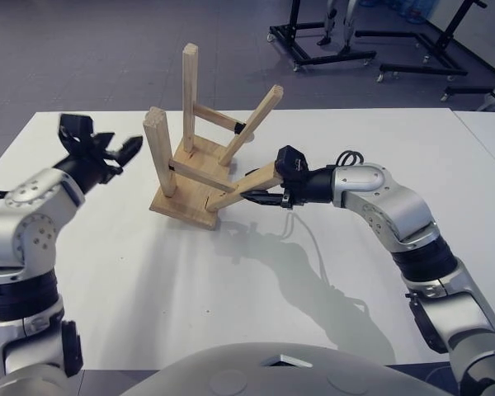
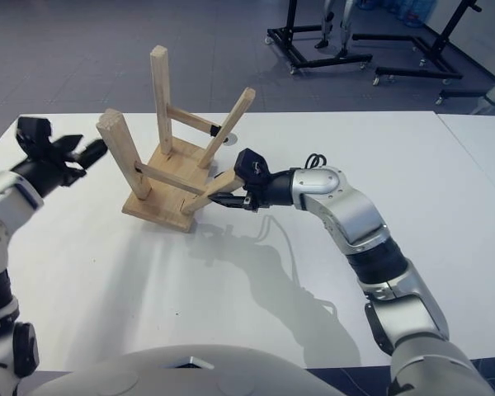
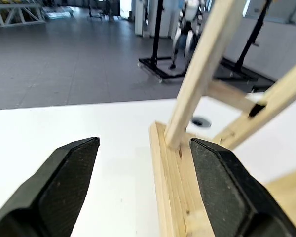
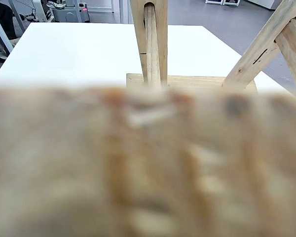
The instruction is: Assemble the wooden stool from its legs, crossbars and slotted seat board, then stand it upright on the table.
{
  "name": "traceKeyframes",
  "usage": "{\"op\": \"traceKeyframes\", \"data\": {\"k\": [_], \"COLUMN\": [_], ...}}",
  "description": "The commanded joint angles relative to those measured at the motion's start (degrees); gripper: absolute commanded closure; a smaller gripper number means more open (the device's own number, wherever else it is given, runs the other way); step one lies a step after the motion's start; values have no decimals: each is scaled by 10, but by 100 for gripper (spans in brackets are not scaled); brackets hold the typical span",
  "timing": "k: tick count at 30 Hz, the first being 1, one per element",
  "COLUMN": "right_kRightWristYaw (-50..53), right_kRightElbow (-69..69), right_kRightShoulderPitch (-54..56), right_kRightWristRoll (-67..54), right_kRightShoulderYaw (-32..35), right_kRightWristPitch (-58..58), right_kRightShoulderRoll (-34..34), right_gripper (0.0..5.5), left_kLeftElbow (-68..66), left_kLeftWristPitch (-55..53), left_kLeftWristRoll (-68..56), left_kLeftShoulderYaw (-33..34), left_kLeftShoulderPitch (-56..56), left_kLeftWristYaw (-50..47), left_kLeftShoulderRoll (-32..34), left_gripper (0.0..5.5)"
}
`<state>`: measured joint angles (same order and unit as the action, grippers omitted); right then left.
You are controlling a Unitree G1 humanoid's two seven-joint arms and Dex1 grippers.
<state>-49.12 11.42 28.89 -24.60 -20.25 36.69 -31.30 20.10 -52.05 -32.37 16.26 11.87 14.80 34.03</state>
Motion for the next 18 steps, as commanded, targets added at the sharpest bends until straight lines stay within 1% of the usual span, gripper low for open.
{"op": "traceKeyframes", "data": {"k": [1, 3, 7, 12, 15, 18], "right_kRightWristYaw": [-11, -10, -6, 15, 20, 43], "right_kRightElbow": [-29, -30, -24, -16, -15, -23], "right_kRightShoulderPitch": [3, 12, 13, 20, 24, 39], "right_kRightWristRoll": [14, 14, 9, -11, -8, -18], "right_kRightShoulderYaw": [-30, -28, -19, 22, 33, 57], "right_kRightWristPitch": [49, 51, 57, 63, 60, 75], "right_kRightShoulderRoll": [10, 17, 27, 59, 70, 97], "right_gripper": [341, 341, 341, 341, 341, 341], "left_kLeftElbow": [16, 18, 16, 14, 11, 8], "left_kLeftWristPitch": [36, 48, 57, 63, 67, 72], "left_kLeftWristRoll": [41, 54, 66, 82, 91, 98], "left_kLeftShoulderYaw": [-43, -59, -71, -84, -90, -91], "left_kLeftShoulderPitch": [-40, -50, -49, -60, -64, -70], "left_kLeftWristYaw": [8, 9, 13, 17, 22, 26], "left_kLeftShoulderRoll": [-7, -15, -32, -47, -51, -55], "left_gripper": [216, 216, 216, 216, 216, 216]}}
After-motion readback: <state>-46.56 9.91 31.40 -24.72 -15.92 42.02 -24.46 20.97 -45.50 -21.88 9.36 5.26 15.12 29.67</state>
